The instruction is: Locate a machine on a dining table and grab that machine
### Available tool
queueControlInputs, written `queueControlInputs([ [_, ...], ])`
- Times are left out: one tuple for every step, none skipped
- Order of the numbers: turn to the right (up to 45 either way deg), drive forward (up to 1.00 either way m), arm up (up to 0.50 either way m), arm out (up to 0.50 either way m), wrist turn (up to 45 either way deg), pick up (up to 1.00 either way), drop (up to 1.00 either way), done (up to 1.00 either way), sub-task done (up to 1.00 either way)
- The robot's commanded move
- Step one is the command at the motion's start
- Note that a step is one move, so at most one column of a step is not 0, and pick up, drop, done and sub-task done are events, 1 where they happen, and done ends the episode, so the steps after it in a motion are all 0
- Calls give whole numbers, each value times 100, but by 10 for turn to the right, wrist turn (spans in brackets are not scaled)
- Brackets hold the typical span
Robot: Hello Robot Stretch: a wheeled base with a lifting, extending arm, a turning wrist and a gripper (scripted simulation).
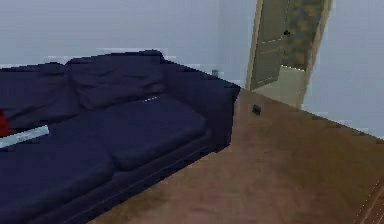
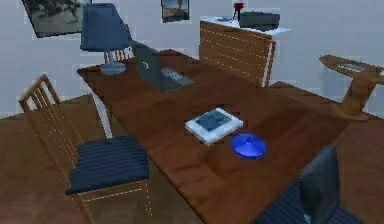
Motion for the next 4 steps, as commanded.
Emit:
queueControlInputs([
  [450, 0, 0, 0, 0, 0, 0, 0, 0],
  [0, 40, 0, 0, 0, 0, 0, 0, 0],
  [-330, 0, 0, 0, 0, 0, 0, 0, 0],
  [120, 0, 0, 0, 0, 0, 0, 0, 0],
])
